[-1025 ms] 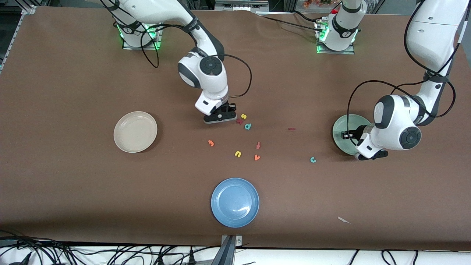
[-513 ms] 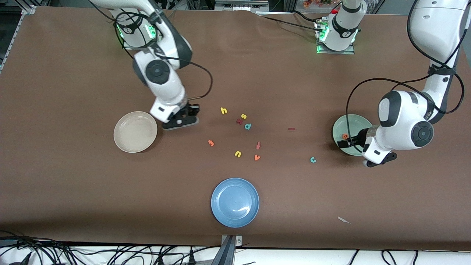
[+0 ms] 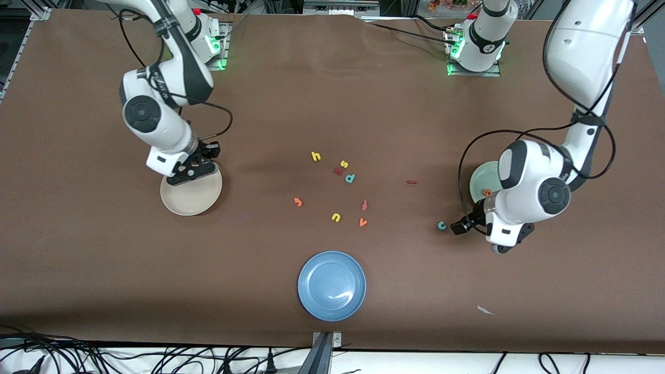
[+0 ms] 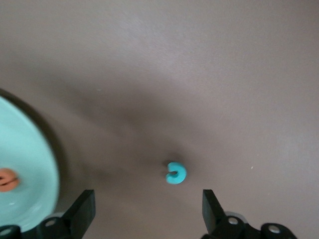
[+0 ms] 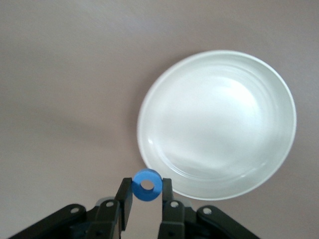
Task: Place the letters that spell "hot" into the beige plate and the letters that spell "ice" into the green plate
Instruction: 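Drop the blue o on the beige plate while the left gripper reaches the c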
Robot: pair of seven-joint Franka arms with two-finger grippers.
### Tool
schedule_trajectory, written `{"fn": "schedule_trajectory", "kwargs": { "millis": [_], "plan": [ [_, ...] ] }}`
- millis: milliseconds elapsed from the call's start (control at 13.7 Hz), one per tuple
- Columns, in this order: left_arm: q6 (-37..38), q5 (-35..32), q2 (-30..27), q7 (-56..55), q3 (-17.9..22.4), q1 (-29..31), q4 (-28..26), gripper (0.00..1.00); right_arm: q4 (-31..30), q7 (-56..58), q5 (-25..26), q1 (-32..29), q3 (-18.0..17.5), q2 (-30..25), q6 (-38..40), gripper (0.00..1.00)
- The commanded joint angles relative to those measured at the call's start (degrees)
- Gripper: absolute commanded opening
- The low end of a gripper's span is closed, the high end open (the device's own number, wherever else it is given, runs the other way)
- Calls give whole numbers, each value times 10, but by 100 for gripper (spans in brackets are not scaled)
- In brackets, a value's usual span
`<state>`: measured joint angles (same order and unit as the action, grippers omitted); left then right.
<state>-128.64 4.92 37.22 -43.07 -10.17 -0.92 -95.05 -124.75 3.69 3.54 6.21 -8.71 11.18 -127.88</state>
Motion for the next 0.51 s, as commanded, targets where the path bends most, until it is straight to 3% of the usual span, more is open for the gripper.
{"fn": "schedule_trajectory", "kwargs": {
  "millis": [0, 73, 220, 366, 439],
  "plan": [
    [-15, 5, 60, -67, 9, -35, 68, 83, -21, 29, -10, -18, -8, -20, -11, 31],
    [-15, -2, 72, -80, 12, -45, 78, 83, -21, 28, -10, -18, -8, -20, -11, 52],
    [-15, -17, 76, -84, 12, -46, 79, 81, -19, 23, -12, -18, -8, -20, -11, 76],
    [-15, -33, 83, -84, 12, -46, 78, 79, -17, 20, -12, -18, -8, -20, -11, 91],
    [-15, -38, 84, -84, 12, -46, 78, 79, -16, 20, -12, -18, -8, -20, -11, 91]
  ]
}}
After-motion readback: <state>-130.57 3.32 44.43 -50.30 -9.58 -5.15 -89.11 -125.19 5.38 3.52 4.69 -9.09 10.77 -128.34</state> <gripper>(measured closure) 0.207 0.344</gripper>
